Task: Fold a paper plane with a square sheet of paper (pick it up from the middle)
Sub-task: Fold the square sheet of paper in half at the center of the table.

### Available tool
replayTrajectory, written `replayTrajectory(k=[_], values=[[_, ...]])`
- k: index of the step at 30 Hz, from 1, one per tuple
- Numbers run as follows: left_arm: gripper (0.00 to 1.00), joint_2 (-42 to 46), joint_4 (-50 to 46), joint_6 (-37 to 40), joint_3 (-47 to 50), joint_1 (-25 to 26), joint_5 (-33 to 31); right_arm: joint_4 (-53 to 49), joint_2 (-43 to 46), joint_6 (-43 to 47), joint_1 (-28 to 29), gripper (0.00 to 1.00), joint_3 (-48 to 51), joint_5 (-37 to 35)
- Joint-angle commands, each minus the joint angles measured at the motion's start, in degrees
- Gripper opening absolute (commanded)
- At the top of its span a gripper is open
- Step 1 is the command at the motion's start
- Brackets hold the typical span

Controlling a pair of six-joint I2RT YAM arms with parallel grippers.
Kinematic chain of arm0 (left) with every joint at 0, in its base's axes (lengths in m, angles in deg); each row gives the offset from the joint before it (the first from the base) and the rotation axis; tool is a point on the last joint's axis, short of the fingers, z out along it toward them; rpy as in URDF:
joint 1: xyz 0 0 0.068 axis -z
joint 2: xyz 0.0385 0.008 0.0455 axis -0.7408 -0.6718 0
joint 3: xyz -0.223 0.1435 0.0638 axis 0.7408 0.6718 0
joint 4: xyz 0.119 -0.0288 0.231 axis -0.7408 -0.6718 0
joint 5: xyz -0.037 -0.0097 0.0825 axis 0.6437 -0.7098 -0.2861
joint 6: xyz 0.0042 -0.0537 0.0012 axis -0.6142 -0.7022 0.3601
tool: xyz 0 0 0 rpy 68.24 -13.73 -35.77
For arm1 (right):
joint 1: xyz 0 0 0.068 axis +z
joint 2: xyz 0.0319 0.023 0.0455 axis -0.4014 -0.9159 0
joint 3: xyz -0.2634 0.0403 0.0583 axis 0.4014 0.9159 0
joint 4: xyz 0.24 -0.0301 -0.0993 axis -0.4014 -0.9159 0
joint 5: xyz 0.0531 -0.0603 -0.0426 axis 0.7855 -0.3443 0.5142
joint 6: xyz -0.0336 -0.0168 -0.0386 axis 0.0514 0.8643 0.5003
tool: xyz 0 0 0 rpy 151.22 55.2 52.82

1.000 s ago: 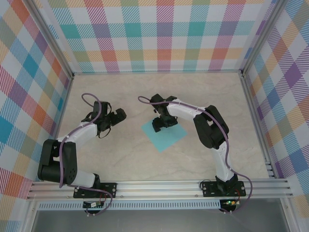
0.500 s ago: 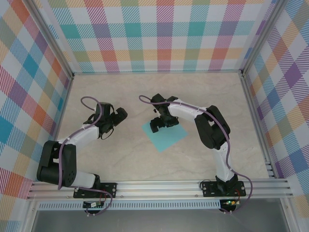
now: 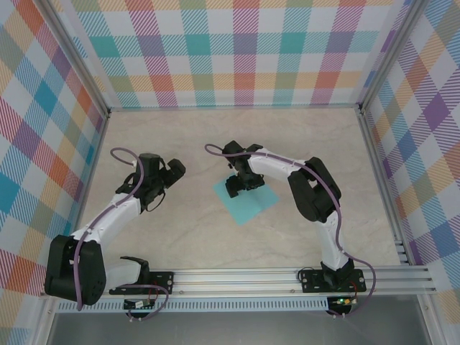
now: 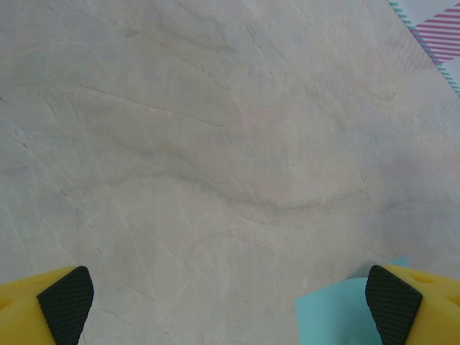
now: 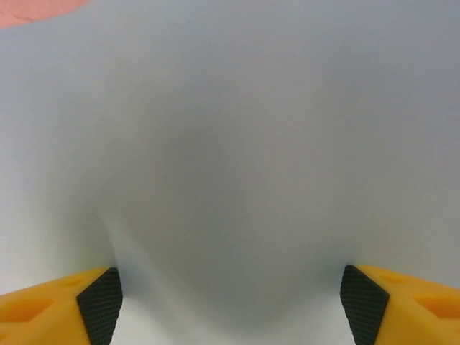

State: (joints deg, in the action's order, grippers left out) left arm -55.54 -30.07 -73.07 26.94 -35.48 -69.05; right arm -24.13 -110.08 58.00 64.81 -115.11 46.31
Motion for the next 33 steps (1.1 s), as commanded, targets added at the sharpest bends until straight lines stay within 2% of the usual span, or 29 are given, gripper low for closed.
replayTrajectory(k=[1, 5, 8, 11, 13, 17, 26, 33], values=[[1.0, 1.33, -1.91, 2.17, 1.64, 0.69, 1.12, -3.43, -6.73, -2.14, 0.08, 0.77, 3.33, 0.1], [1.0, 0.45, -1.8, 3.84, 2.3, 0.69, 4.32, -3.6, -5.12, -5.38, 0.07, 0.7, 1.36, 0.71], [1.0, -0.06, -0.72, 4.48, 3.04, 0.7, 7.31, -2.61, -1.7, -9.69, 0.08, 0.61, 0.54, 3.78], [0.99, -0.15, 0.15, 5.29, 4.01, 0.74, 9.67, -0.18, 2.25, -14.87, 0.08, 0.47, 1.2, 6.78], [0.98, 0.0, 1.53, 6.12, 5.1, 0.69, 11.9, 1.77, 4.52, -18.27, 0.08, 0.33, 2.15, 9.19], [0.95, 0.2, 2.91, 7.13, 6.5, 0.69, 14.6, 5.99, 9.12, -24.29, 0.1, 0.3, 5.44, 13.07], [0.89, 1.06, 3.74, 5.86, 6.99, 0.69, 17.97, 22.61, 20.48, -30.06, -0.06, 0.3, 16.28, 26.48], [0.84, -1.07, 8.32, 4.24, 7.89, 0.77, 22.55, 29.19, 21.61, -33.53, -1.29, 0.3, 20.92, 30.98]])
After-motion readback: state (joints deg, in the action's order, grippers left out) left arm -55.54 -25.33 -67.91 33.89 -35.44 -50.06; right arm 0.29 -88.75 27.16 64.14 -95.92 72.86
